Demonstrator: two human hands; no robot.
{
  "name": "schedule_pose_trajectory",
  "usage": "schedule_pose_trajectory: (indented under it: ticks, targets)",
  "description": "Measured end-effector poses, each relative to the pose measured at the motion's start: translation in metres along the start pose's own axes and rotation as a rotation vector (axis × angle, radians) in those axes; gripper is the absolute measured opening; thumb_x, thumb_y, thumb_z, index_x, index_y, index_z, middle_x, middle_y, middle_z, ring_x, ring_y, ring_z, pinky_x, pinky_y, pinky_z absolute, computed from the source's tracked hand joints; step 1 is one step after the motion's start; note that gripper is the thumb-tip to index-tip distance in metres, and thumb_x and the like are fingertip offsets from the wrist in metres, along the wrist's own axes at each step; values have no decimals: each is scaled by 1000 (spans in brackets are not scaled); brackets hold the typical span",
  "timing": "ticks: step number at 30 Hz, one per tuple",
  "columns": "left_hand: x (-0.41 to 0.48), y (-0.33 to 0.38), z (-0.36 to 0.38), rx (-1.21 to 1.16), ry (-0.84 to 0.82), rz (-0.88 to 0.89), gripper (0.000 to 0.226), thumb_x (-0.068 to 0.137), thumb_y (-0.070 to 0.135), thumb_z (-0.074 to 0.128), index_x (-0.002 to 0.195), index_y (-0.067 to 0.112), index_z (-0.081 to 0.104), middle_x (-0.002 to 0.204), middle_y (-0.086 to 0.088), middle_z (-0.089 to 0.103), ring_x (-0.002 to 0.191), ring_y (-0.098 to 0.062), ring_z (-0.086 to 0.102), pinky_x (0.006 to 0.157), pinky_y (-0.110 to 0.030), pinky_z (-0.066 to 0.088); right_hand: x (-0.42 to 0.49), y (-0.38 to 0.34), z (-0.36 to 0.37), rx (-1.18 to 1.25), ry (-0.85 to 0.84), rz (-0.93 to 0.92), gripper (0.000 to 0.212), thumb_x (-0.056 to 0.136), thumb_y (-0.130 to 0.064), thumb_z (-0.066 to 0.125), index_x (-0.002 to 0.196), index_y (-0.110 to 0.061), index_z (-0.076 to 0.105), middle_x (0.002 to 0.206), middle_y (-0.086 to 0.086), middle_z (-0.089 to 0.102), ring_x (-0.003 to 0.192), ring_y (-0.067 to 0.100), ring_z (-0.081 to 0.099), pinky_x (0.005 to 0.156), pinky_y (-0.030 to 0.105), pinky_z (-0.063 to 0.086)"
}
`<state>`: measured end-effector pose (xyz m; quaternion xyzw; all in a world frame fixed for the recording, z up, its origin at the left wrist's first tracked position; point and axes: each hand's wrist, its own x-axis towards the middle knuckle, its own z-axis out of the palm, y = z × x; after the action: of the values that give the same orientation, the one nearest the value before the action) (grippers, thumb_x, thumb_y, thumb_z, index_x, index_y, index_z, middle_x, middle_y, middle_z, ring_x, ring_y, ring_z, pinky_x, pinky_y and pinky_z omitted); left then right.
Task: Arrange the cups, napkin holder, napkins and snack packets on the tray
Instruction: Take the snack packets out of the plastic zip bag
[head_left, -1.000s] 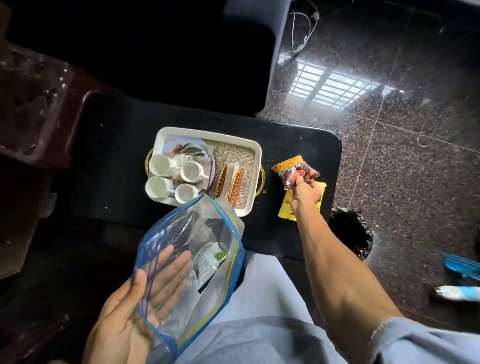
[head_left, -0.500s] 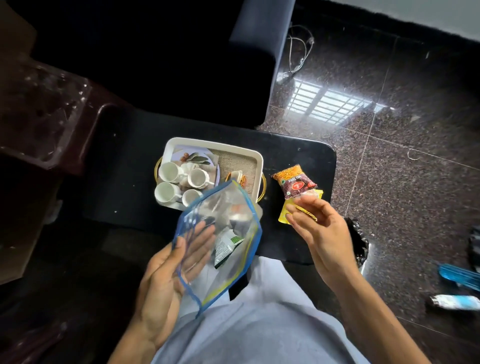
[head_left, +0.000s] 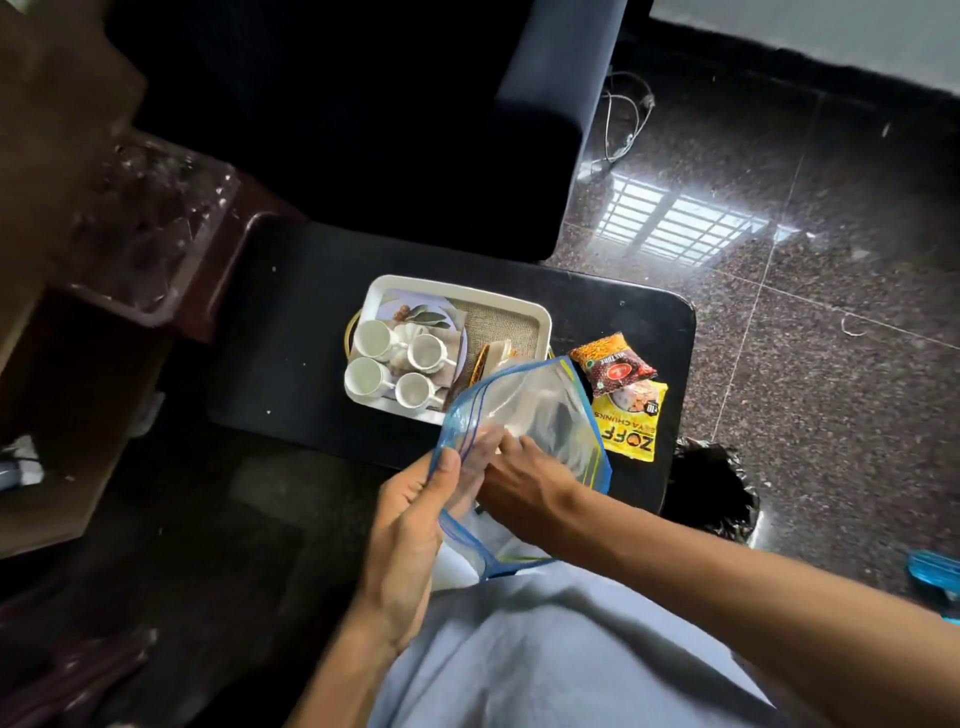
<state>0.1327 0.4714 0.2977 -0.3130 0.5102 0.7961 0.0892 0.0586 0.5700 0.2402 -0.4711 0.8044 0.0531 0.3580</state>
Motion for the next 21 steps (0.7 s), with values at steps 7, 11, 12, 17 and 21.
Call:
schedule_pose_trajectory:
  ticks: [7, 11, 12, 17, 21]
  targets:
    - [-3, -1, 5, -45, 43, 32, 36, 97, 33, 52, 117, 14, 75, 128, -12, 72, 127, -21, 64, 109, -23, 46, 25, -5, 18, -180, -70, -65, 53, 105, -10, 35, 155, 1, 19, 165, 21, 15, 151, 35, 20, 121, 44, 20]
    - [-6, -4, 4, 13, 52, 69, 36, 98, 31, 51, 121, 14, 73, 128, -9, 72, 127, -18, 64, 103, -19, 49, 19, 1, 3, -31, 36, -72, 44, 106, -9, 31, 150, -1, 33, 157, 17, 36, 142, 32, 41, 114, 38, 34]
    - [-6, -4, 3, 23, 57, 78, 36, 97, 30, 49, 119, 16, 73, 128, -8, 73, 126, -17, 65, 101, -18, 50, 14, 1, -5, -32, 39, -49, 43, 106, -9, 32, 147, -2, 37, 154, 17, 40, 137, 33, 46, 109, 38, 41]
    - [-3, 2, 0, 97, 96, 143, 36, 101, 28, 43, 119, 18, 73, 126, -2, 74, 125, -13, 65, 98, -18, 51, -35, 3, -48, -161, 183, -130, 29, 103, -21, 44, 125, -15, 62, 128, 15, 56, 107, 35, 60, 73, 38, 42]
    - [0, 5, -2, 91, 96, 141, 37, 101, 28, 43, 120, 16, 72, 123, -4, 75, 120, -15, 68, 91, -17, 54, -73, 8, -64, -104, 285, -199, 27, 101, -21, 43, 120, -24, 62, 133, 9, 51, 116, 35, 51, 95, 47, 44]
